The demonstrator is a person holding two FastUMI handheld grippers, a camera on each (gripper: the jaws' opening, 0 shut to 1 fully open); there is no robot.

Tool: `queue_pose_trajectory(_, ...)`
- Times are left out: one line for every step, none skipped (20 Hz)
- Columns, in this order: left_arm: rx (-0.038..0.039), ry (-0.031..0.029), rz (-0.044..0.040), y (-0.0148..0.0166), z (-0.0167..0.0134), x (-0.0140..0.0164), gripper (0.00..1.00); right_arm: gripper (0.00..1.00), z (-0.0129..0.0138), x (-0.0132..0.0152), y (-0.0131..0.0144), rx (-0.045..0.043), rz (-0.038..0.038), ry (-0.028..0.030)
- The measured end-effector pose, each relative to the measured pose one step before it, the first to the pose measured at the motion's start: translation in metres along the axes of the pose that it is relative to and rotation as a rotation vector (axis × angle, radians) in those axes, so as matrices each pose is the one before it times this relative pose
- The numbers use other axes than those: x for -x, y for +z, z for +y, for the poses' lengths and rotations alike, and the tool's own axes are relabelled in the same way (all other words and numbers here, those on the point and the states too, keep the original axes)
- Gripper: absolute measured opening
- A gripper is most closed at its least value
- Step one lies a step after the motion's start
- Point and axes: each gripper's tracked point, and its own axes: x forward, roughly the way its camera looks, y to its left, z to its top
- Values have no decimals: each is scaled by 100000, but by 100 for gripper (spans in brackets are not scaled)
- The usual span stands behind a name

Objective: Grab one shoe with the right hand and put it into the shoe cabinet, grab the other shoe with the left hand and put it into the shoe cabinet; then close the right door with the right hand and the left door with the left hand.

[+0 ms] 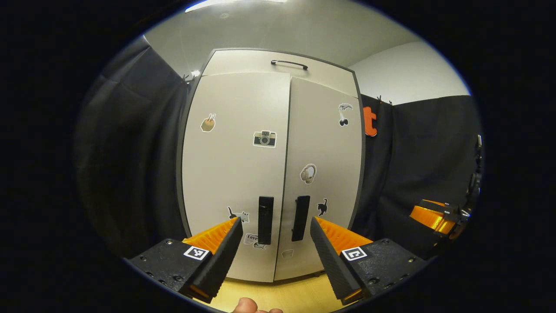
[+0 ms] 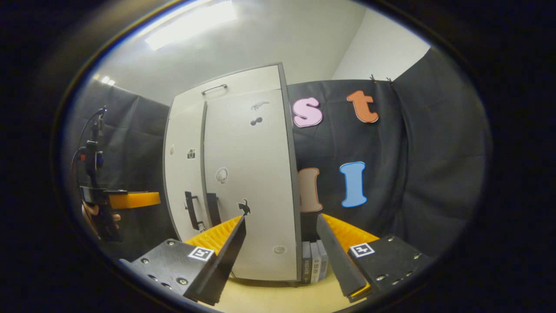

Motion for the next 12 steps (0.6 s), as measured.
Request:
queue_pose_trajectory(-166, 1169, -667, 141, -56, -10, 91, 98, -319, 213, 290, 417, -598, -379)
queue_pose_trajectory(163, 798, -672, 167, -176, 24, 95, 98, -349, 114, 294, 424, -649, -405)
queue_pose_trajectory(605, 317, -387, 136, -275, 68, 95, 98, -441, 93, 236, 322, -591, -413)
queue_pose_trajectory(665, 14, -317, 77, -337, -65, 95, 98, -385, 55, 269, 216, -605, -276)
queue_pose_trajectory(753, 40, -14, -9, -333, 21, 95, 98, -267, -12, 236, 101, -543, -207)
queue_pose_trajectory(618, -80, -10, 30, -292, -55, 95, 98, -313, 72, 207, 15, -461, -105)
queue_pose_trajectory(635, 45, -50, -19, -232, -45, 95, 98, -372, 97, 75, -6, -368, -69)
queue_pose_trajectory(441, -76, 116, -27, -292, 26, 95, 98, -259, 23, 151, 15, -285, -52)
queue_pose_trajectory(324, -4, 322, -41, -171, 72, 95, 98, -261, 189, 35, 91, -156, -28)
queue_pose_trajectory(142, 387, 8, 34, -123, 18, 99, 98, -184, 93, 17, 38, -109, -25)
queue_pose_trajectory(85, 111, 193, -85, -67, 51, 95, 98, -150, 101, 44, 32, -83, 86)
queue_pose_trajectory(21, 83, 76, 17, -157, 72, 99, 98, -118, 40, 17, 57, -55, 98)
